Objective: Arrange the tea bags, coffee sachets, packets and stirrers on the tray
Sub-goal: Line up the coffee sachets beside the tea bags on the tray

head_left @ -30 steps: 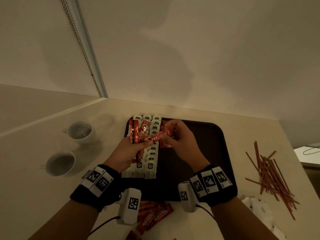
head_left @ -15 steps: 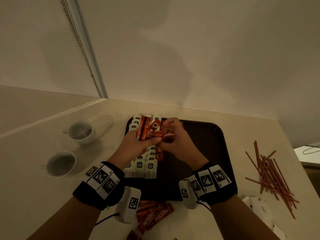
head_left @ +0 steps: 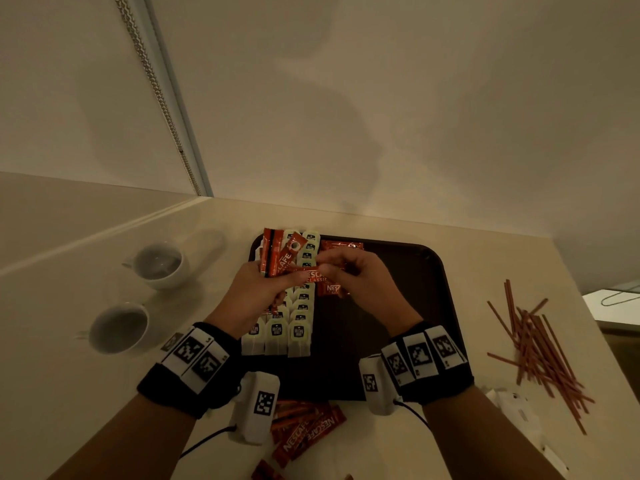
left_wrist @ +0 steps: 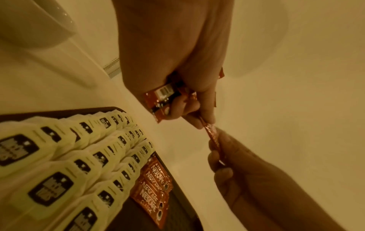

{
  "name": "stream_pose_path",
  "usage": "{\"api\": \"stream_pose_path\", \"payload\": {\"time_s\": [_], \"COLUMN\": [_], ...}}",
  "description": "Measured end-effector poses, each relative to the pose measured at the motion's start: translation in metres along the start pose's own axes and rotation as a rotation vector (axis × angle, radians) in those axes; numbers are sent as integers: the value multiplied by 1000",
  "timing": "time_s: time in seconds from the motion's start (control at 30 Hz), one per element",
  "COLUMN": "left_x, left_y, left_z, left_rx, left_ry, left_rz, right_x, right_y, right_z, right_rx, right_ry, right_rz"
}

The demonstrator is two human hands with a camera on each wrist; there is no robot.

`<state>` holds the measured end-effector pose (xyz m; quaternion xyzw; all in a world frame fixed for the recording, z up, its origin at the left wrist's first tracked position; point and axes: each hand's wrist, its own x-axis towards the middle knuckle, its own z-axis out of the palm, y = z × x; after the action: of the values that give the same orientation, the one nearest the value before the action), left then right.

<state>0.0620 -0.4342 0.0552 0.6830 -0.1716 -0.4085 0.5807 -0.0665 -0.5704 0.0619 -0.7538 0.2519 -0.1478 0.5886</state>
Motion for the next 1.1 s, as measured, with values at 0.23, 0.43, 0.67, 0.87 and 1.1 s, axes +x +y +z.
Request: {"api": "stream_pose_path", "payload": {"time_s": [0.23, 0.43, 0.67, 0.87, 1.1], "left_x": [0, 1, -3, -8, -8], "left_y": [-5, -9, -17, -12, -12], "left_z": [-1, -7, -23, -23, -24], "left_rx": [-156, -97, -206, -488, -465], "left_ry": [107, 109, 109, 17, 5], "left_rz": [-39, 19, -71, -220, -228], "right_x": [-2, -1, -11, -11, 0], "right_y": [7, 25, 89, 104, 105], "right_z": [-6, -29, -46, -31, -29], "right_rx": [229, 33, -290, -256, -316], "right_ry": [44, 118, 108, 142, 211], "right_rz": [138, 158, 393, 422, 362]}}
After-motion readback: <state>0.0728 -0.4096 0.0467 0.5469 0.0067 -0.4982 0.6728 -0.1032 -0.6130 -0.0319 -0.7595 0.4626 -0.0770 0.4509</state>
